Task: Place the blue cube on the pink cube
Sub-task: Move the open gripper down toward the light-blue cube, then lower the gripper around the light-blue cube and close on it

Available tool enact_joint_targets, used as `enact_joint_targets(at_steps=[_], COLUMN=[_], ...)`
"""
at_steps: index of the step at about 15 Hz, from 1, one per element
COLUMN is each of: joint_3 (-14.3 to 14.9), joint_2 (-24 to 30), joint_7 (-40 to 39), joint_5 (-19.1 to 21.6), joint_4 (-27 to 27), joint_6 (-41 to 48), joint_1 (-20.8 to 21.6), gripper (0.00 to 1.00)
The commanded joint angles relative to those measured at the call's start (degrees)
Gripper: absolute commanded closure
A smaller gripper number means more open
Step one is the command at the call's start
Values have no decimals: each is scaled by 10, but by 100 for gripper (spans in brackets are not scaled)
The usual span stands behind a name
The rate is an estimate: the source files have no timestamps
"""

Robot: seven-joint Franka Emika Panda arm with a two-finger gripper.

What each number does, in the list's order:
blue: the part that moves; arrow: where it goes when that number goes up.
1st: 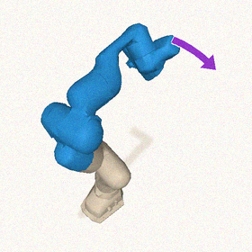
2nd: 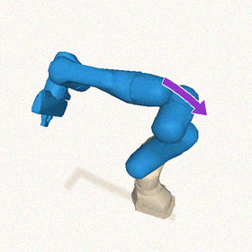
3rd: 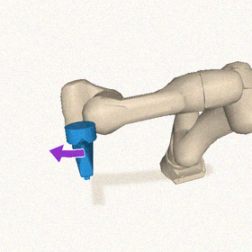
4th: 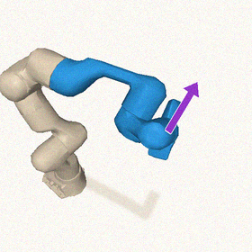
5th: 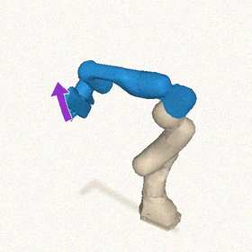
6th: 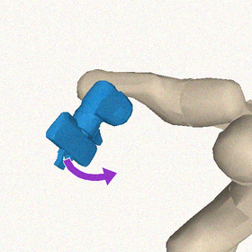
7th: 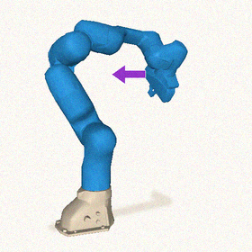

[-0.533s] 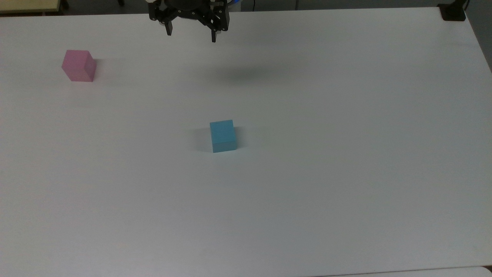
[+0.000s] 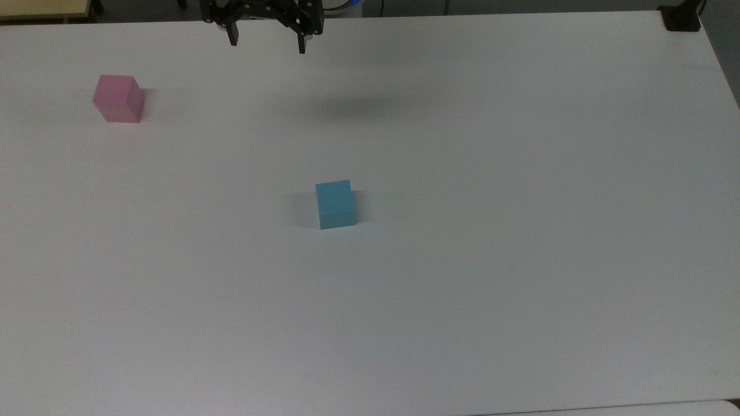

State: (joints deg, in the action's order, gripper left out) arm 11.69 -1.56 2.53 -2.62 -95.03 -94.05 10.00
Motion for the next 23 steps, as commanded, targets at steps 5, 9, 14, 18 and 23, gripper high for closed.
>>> enact_joint_targets(at_steps=[5, 9, 14, 18, 23], joint_3=[-3, -3, -4, -7, -7], joint_2=[-23, -96, -193, -236, -267], joint_7=[-9, -6, -9, -13, -9], joint_5=[29, 54, 44, 24, 3], joint_4=[-3, 12, 22, 21, 20], joint_6=[-47, -114, -219, -256, -304], joint_1=[2, 9, 48, 63, 64], gripper=[0, 0, 0, 0, 0])
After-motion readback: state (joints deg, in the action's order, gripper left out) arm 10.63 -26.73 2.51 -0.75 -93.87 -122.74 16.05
